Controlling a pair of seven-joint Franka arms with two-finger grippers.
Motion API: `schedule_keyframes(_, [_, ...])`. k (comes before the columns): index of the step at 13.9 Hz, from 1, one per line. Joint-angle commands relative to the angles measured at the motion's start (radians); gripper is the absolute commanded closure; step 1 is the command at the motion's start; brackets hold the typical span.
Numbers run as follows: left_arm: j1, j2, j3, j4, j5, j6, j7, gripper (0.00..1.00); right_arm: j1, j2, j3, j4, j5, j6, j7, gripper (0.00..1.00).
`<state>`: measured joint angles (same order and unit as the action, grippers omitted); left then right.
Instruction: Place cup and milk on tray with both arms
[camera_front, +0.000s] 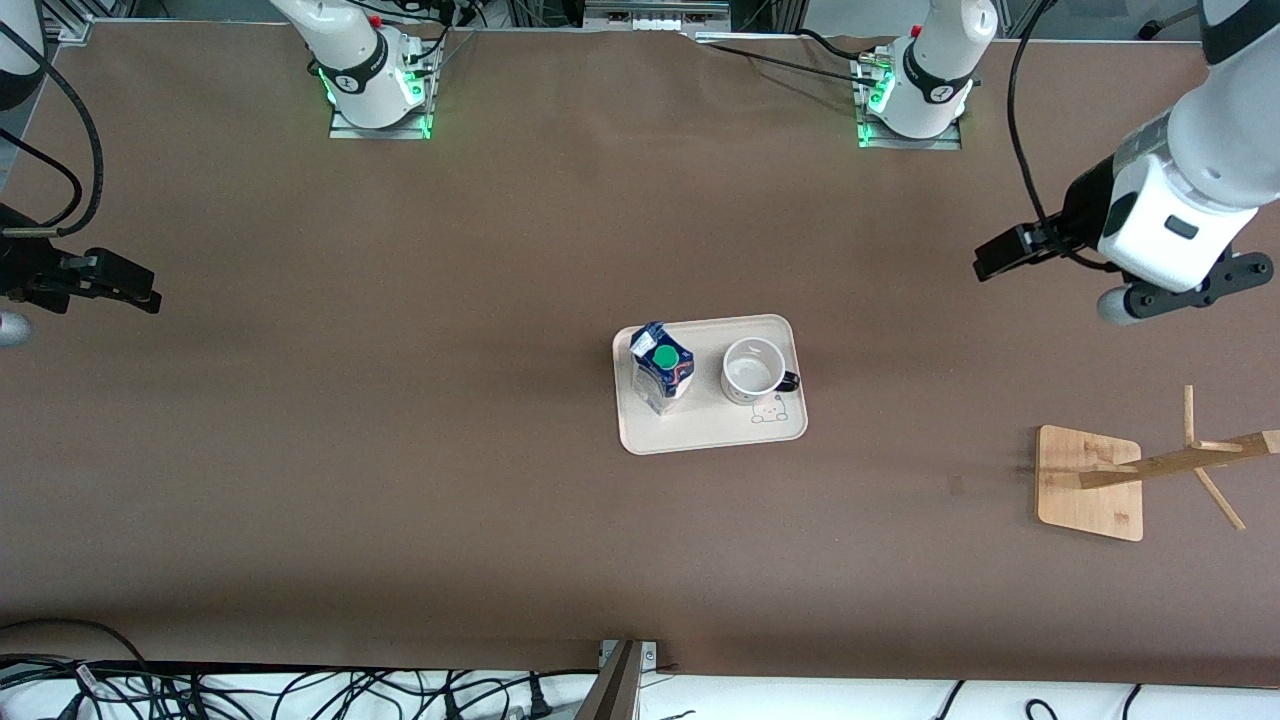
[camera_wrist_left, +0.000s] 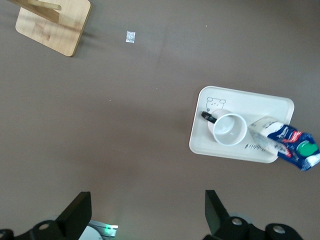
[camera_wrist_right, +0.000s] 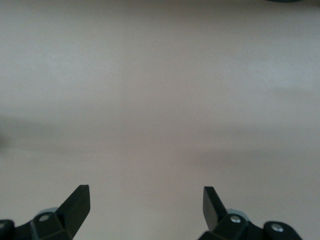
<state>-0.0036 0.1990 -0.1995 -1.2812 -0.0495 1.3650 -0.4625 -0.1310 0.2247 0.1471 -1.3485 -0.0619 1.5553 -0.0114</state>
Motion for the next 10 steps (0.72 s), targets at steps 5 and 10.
schedule_keyframes(5, [-0.021, -0.199, 0.166, -0.291, 0.031, 0.201, 0.444, 0.0, 0.051, -0.106, -0.017, -0.133, -0.015, 0.014, -0.01, 0.0])
schedule_keyframes(10, [-0.012, -0.214, 0.167, -0.306, 0.069, 0.212, 0.475, 0.0, 0.188, -0.104, -0.176, -0.133, -0.007, 0.017, -0.028, 0.0])
